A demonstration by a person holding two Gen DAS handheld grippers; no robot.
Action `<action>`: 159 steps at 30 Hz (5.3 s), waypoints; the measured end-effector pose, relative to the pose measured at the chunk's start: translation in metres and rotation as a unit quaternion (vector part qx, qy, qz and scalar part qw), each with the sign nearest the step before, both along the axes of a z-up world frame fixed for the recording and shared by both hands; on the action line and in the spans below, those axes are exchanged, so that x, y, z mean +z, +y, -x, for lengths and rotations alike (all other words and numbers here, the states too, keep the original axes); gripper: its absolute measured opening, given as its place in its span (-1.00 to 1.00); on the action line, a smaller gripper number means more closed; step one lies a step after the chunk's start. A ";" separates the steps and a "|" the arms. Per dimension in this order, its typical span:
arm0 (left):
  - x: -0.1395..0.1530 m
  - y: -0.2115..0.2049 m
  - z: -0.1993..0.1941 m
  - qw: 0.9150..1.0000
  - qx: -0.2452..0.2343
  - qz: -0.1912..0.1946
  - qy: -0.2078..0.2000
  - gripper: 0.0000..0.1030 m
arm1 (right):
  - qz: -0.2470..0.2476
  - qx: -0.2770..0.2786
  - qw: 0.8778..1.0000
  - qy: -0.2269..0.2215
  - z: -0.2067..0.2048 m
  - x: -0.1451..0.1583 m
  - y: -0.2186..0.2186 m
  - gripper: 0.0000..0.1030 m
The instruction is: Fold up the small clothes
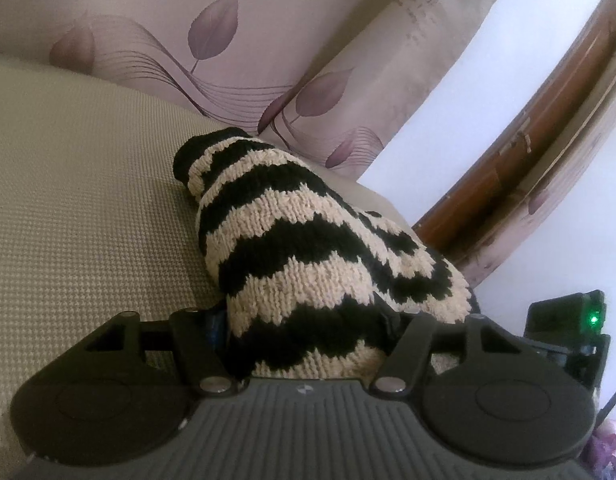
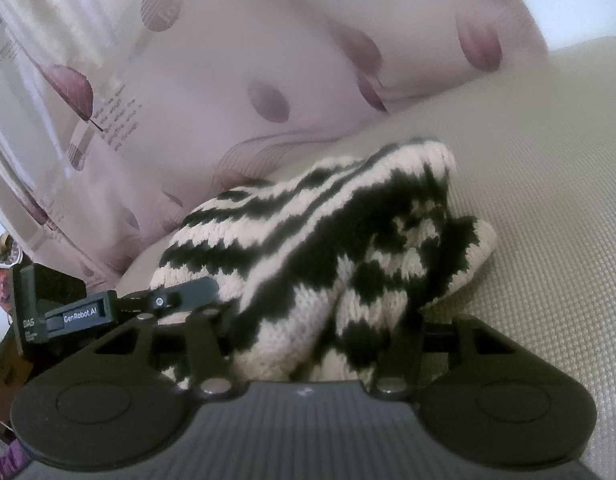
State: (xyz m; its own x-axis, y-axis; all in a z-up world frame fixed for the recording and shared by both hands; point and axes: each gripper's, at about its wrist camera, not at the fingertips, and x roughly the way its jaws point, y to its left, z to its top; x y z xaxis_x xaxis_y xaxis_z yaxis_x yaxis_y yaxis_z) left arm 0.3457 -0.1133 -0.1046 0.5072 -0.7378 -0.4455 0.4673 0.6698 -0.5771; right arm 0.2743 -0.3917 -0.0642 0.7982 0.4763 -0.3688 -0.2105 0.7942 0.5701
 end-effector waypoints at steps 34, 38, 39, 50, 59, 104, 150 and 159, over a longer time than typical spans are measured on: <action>0.070 0.145 0.181 0.993 0.094 -0.061 -0.031 0.19 | -0.121 0.079 0.989 -0.029 0.114 0.027 0.115 -0.04; 0.072 0.161 0.197 0.992 0.104 -0.070 -0.035 0.18 | -0.126 0.091 0.987 -0.029 0.123 0.024 0.134 -0.04; 0.072 0.163 0.199 0.991 0.104 -0.071 -0.034 0.18 | -0.126 0.092 0.987 -0.028 0.125 0.023 0.138 -0.04; 0.062 0.175 0.220 0.989 0.111 -0.089 -0.040 0.18 | -0.127 0.096 0.987 -0.011 0.145 0.008 0.153 -0.04; 0.054 0.175 0.222 0.988 0.119 -0.093 -0.035 0.18 | -0.115 0.097 0.989 -0.005 0.143 0.006 0.156 -0.04; 0.080 0.136 0.317 0.884 0.304 -0.237 -0.266 1.00 | 0.216 -0.144 0.949 -0.179 0.283 0.022 0.221 1.00; 0.118 0.121 0.368 0.904 0.242 -0.207 -0.285 1.00 | 0.232 -0.133 0.945 -0.190 0.334 0.031 0.240 1.00; 0.107 0.127 0.364 0.903 0.267 -0.200 -0.272 1.00 | 0.240 -0.137 0.942 -0.189 0.333 0.030 0.241 1.00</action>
State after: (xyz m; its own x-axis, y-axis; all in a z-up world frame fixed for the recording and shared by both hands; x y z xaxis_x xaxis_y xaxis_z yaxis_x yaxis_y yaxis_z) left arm -0.0185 0.0136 0.0022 0.9669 -0.1581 -0.2002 0.1570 0.9874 -0.0217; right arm -0.0582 -0.1504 -0.0346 0.9845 0.0850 -0.1533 -0.0770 0.9954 0.0574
